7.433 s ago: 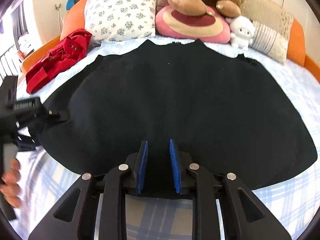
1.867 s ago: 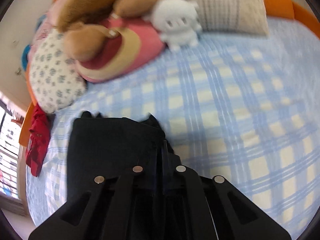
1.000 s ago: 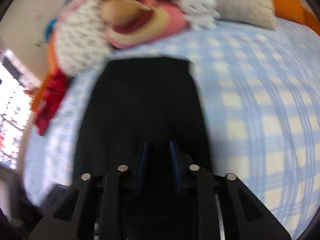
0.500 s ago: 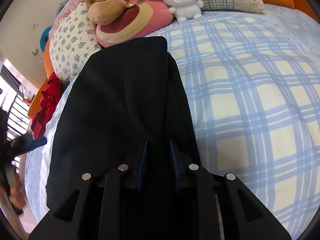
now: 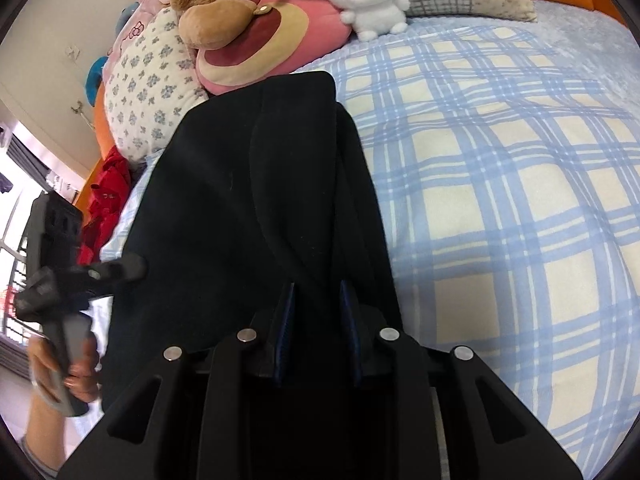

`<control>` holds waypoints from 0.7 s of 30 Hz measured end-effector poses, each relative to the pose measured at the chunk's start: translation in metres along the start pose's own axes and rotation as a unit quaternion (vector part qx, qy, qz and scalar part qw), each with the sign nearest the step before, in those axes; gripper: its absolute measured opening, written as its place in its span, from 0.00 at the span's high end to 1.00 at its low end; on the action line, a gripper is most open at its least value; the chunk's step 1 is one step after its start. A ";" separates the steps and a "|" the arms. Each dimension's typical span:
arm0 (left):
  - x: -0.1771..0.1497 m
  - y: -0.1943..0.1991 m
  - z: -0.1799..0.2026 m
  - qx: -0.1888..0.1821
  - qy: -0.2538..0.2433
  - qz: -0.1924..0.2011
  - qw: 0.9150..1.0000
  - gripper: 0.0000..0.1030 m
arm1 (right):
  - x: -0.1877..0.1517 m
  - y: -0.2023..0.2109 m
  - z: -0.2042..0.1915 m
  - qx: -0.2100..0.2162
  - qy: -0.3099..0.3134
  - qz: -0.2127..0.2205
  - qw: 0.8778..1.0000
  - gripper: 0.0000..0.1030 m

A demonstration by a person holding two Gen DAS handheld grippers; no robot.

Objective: Fold large clothes

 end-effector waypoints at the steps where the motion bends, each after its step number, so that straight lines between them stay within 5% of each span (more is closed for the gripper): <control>1: -0.003 -0.001 0.003 0.015 -0.013 0.001 1.000 0.07 | 0.005 0.005 0.001 0.021 -0.002 -0.014 1.000 0.62; 2: -0.003 0.001 0.003 0.019 -0.018 0.002 1.000 0.09 | 0.008 0.010 0.001 0.046 -0.005 -0.021 0.999 0.41; 3: -0.005 0.003 -0.001 0.014 -0.020 0.004 1.000 0.10 | 0.011 0.020 0.003 0.080 -0.009 -0.023 0.996 0.09; 4: -0.005 0.004 -0.004 0.007 -0.018 0.005 1.000 0.10 | 0.012 0.028 0.004 0.099 -0.013 -0.020 0.995 0.05; 8: -0.006 0.011 -0.018 -0.039 0.011 0.018 0.999 0.12 | 0.018 0.054 0.025 0.160 -0.050 -0.034 0.985 0.04; 11: -0.009 0.010 -0.013 -0.025 -0.005 0.021 0.999 0.12 | 0.015 0.045 0.043 0.162 -0.085 -0.078 0.980 0.04; 15: -0.009 0.008 -0.011 -0.019 -0.009 0.024 0.999 0.11 | 0.006 0.023 0.040 0.227 -0.088 -0.132 0.961 0.04; 21: -0.009 0.008 -0.011 -0.014 -0.019 0.021 0.999 0.11 | 0.012 -0.001 0.023 0.173 -0.099 -0.170 0.965 0.04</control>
Point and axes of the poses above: each gripper's, at about its wrist camera, not at the fingertips, and y roughly against the way its jaws point, z to its right, x to its top, the point moved 1 cm from there along -y, roughly the way its jaws point, and after that the axes turned 8 degrees about -z, right-handed, at the moved point
